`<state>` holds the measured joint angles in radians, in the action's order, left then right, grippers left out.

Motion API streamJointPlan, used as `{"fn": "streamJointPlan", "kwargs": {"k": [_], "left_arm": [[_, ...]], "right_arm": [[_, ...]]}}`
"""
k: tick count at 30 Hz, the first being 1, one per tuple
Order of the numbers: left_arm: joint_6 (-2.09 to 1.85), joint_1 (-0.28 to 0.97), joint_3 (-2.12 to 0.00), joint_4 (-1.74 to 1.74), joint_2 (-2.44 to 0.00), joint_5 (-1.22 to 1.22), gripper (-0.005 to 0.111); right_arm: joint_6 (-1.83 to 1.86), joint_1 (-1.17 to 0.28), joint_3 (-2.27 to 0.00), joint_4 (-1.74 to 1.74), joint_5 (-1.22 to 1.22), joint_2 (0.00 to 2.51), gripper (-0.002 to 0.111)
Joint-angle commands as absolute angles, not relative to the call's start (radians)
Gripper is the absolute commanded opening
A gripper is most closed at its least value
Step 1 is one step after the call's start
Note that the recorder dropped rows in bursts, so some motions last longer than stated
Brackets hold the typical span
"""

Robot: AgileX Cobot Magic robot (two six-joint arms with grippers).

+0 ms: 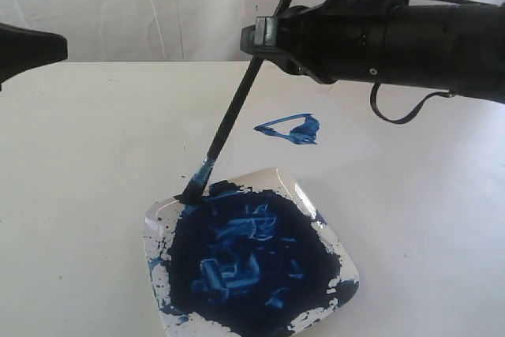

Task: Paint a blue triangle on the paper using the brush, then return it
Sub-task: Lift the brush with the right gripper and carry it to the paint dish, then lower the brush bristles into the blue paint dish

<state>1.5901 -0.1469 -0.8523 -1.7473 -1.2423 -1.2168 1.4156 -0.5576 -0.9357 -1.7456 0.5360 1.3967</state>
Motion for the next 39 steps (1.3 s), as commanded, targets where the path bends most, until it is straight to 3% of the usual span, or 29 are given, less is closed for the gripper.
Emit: {"fn": "streamJointPlan", "kwargs": {"k": [1, 8, 12, 15, 17, 39], "left_arm": [[1.597, -0.143, -0.758, -1.744, -1.146, -1.221, 0.0], [1.627, -0.143, -0.718, -1.744, -1.136, -1.221, 0.0], [1.627, -0.143, -0.718, -1.744, -1.136, -1.221, 0.0], [1.627, -0.143, -0.718, -1.744, -1.136, -1.221, 0.0], [1.638, -0.143, -0.718, -1.744, -1.136, -1.221, 0.0], [1.643, -0.143, -0.718, -1.744, -1.136, -1.221, 0.0]], "right_arm": [[1.442, -0.557, -0.919, -1.728, 0.549, 1.386, 0.0], [1.049, -0.551, -0.918, -1.708, 0.174, 1.388, 0.0], [0.998, -0.406, -0.922, -1.708, 0.382, 1.431, 0.0], [0.857, -0.262, -0.922, -1.647, 0.722, 1.559, 0.0], [0.84, -0.235, -0.92, -1.611, 0.813, 1.62, 0.0], [0.645, -0.215, -0.917, -1.49, 0.772, 1.902, 0.0]]}}
